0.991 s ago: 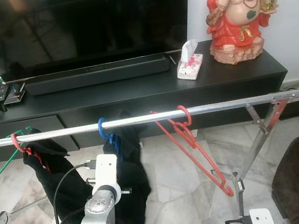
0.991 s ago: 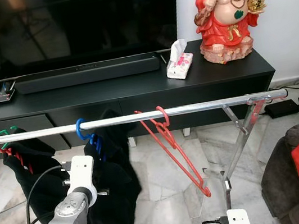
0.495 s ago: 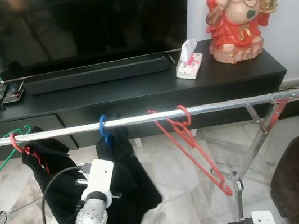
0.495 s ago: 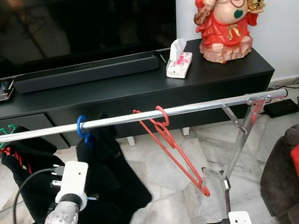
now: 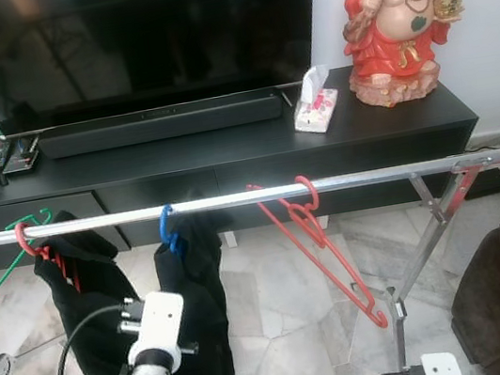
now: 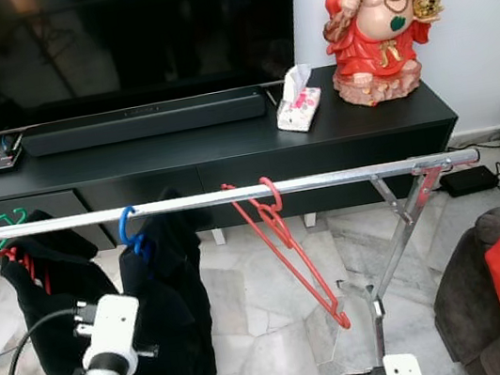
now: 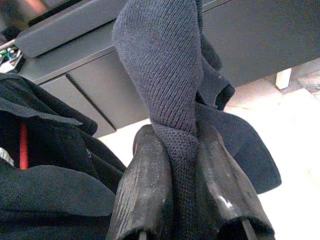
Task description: Hang hanger
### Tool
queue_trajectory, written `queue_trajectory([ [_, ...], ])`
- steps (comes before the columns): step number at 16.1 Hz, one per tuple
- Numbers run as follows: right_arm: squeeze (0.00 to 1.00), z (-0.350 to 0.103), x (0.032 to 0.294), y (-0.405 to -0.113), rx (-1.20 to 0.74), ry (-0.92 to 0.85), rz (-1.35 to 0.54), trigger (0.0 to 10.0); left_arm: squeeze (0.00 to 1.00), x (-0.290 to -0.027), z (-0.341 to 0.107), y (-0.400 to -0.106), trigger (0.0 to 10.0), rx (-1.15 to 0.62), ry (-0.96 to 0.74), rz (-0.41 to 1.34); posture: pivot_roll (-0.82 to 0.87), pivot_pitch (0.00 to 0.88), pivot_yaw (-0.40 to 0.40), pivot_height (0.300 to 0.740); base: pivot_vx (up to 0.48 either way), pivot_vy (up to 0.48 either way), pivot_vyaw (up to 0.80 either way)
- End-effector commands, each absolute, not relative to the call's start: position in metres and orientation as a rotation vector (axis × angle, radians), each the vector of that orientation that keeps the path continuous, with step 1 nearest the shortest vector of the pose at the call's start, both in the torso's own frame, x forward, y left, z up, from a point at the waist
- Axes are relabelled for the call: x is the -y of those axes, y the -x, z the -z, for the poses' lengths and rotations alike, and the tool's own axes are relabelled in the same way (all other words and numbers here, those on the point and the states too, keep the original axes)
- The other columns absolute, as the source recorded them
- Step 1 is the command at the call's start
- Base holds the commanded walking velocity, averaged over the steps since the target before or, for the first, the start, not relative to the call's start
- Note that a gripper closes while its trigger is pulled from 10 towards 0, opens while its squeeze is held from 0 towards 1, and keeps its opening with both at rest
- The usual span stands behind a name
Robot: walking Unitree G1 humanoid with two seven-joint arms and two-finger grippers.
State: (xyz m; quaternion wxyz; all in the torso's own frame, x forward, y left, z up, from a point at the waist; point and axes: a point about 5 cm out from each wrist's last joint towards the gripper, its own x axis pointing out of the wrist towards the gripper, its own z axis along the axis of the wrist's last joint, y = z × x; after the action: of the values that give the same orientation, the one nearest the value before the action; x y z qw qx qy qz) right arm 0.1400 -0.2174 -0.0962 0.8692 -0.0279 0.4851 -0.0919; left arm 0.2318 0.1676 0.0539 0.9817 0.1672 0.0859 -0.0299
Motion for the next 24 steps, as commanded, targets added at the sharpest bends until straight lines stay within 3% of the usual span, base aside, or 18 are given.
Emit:
queue_trajectory([
  [1,0.0,0.097,0.216,-0.138,-1.02,0.061,0.191,10.0,0.0,-0.167,-0.06,-0.233,10.0,-0.119,-0.335,0.056,-0.11,0.0,0.007,0.74,0.0,0.0,0.0],
  [8,0.0,0.085,0.221,-0.168,-0.969,0.076,0.188,10.0,0.0,-0.166,-0.043,-0.255,10.0,-0.129,-0.275,0.02,-0.12,0.0,-0.002,0.74,0.0,0.0,0.0],
  [10,0.0,0.084,0.243,-0.156,-0.968,0.082,0.215,10.0,0.0,-0.163,-0.044,-0.263,10.0,-0.126,-0.276,0.028,-0.12,0.0,-0.005,0.74,0.0,0.0,0.0],
  [16,0.0,0.084,0.256,-0.147,-0.981,0.053,0.274,10.0,0.0,-0.156,-0.057,-0.29,10.0,-0.071,-0.302,0.07,-0.11,0.0,-0.01,0.74,0.0,0.0,0.0],
  [20,0.0,0.085,0.267,-0.136,-1.008,0.063,0.299,10.0,0.0,-0.161,-0.053,-0.288,10.0,-0.077,-0.284,0.029,-0.1,0.0,-0.028,0.74,0.0,0.0,0.0],
  [24,0.0,0.085,0.272,-0.131,-1.013,0.048,0.342,10.0,0.0,-0.17,-0.051,-0.267,10.0,0.0,-0.288,-0.017,-0.12,0.0,-0.015,0.74,0.0,0.0,0.0],
])
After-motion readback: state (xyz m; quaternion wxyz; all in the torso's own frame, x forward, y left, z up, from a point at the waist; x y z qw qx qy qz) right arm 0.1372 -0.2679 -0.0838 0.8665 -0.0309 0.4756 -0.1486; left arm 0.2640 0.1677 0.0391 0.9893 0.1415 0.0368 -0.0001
